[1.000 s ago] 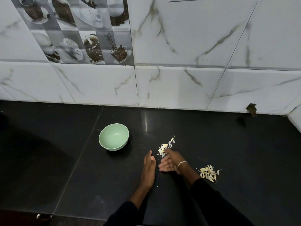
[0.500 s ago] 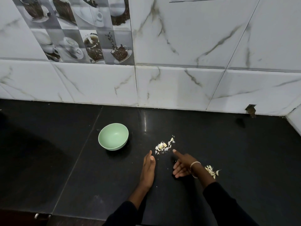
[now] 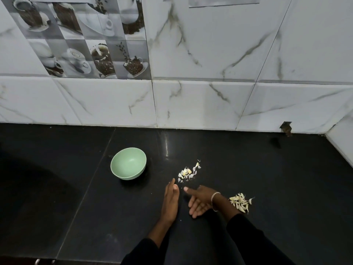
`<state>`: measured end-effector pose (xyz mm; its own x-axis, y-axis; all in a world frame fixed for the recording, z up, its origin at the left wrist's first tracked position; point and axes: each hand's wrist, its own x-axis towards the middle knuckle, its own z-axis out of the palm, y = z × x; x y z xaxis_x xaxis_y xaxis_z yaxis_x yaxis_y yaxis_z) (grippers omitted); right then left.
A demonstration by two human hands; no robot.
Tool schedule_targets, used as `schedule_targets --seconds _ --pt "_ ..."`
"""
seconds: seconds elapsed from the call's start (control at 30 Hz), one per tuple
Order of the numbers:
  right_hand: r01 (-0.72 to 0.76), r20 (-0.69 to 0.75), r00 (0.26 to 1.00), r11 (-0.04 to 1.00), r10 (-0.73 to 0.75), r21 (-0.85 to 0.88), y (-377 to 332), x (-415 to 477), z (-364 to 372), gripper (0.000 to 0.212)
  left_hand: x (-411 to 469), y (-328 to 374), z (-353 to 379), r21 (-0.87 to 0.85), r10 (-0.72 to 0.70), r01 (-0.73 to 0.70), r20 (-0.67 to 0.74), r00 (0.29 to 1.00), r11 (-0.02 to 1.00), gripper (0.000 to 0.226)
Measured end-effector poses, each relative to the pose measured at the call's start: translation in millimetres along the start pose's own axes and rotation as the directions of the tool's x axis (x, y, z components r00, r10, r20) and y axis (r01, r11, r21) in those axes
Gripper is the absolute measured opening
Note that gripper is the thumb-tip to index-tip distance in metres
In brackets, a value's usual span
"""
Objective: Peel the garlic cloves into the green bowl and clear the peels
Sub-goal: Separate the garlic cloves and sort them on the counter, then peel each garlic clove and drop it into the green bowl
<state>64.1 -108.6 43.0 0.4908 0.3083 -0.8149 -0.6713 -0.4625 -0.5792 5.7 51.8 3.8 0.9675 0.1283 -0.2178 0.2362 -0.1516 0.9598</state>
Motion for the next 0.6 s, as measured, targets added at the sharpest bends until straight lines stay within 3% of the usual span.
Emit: schedule_targets --seconds 0.07,0.17,0.23,0.33,0.4,0.5,0.6 --pt "0.091 -0.081 0.993 0.991 -0.084 0.097 4 5 4 0.066 1 -2 0 0.017 0.006 -0.006 -0.004 1.000 1.000 0.068" --pt "0.332 -0.214 0.939 0.867 -0.268 0.370 5 11 4 0.043 3 -4 1 0.058 0.025 -0.025 -0.004 1.000 0.998 0.049" --pt "0.445 -0.296 0.889 0.816 -0.350 0.370 8 7 3 0.027 3 -6 1 0.111 0.042 -0.043 0.012 0.999 0.993 0.042" --pt "0.506 -0.410 0.811 0.852 -0.416 0.137 22 -10 -1 0.009 3 -9 4 0.178 0.065 -0.068 0.022 0.998 0.982 0.036" --pt "0.477 -0.494 0.739 0.874 -0.458 -0.096 40 -22 -5 0.014 3 -12 6 0.224 0.095 -0.094 0.010 0.995 0.970 0.034" --pt "0.330 -0.650 0.550 0.851 -0.525 -0.408 73 -42 -16 0.010 1 -16 11 0.298 0.136 -0.128 -0.004 0.991 0.946 0.033" --pt "0.147 -0.758 0.456 0.879 -0.467 -0.454 100 -58 -23 0.006 0 -16 14 0.368 0.174 -0.161 -0.002 0.985 0.916 0.030"
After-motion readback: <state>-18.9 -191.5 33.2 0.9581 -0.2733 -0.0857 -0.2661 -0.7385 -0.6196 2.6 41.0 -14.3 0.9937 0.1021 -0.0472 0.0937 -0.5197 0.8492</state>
